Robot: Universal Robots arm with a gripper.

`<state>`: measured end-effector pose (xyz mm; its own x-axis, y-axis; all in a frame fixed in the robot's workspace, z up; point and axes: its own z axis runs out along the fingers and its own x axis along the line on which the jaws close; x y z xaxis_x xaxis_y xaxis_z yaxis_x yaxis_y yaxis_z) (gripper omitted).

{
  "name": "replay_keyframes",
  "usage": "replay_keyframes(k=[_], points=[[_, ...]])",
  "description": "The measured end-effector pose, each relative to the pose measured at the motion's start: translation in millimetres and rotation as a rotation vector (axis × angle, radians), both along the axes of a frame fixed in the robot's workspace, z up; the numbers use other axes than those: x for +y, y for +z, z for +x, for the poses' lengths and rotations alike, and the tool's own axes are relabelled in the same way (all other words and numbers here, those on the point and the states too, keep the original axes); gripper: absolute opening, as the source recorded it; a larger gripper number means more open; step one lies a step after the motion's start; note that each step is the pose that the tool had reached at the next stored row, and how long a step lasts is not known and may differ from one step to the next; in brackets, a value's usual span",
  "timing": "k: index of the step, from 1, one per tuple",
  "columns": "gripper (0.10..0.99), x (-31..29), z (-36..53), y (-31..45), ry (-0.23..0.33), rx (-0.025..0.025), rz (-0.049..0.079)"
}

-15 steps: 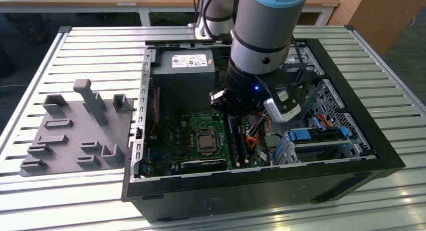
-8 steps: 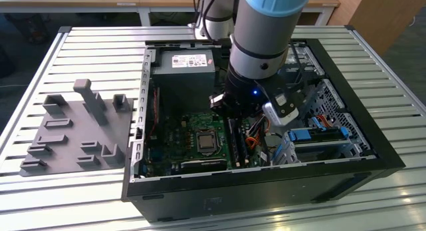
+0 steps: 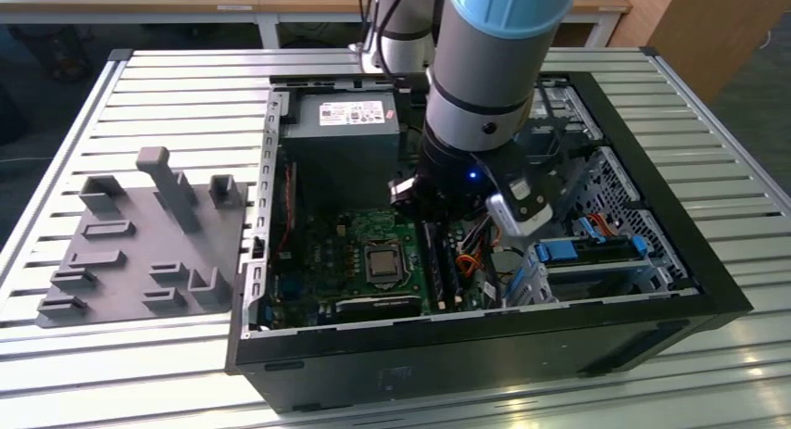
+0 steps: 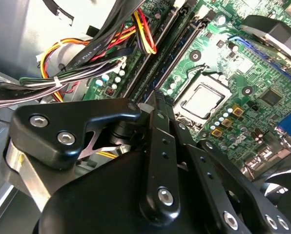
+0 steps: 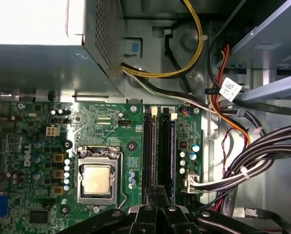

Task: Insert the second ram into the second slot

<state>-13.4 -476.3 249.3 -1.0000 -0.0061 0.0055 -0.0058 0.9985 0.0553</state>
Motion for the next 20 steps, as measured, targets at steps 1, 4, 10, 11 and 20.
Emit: replay_keyframes(k=[1, 4, 10, 11, 20], points=[[0.106, 0.0, 0.0, -1.0, 0.0, 0.0, 0.0], [0.106, 0.0, 0.0, -4.3, 0.0, 0.0, 0.0], [0.106, 0.0, 0.0, -11.8, 0.0, 0.0, 0.0], [0.106, 0.0, 0.0, -13.0, 0.0, 0.0, 0.0], [0.106, 2.5, 0.0, -21.8, 0.0, 0.0, 0.0]])
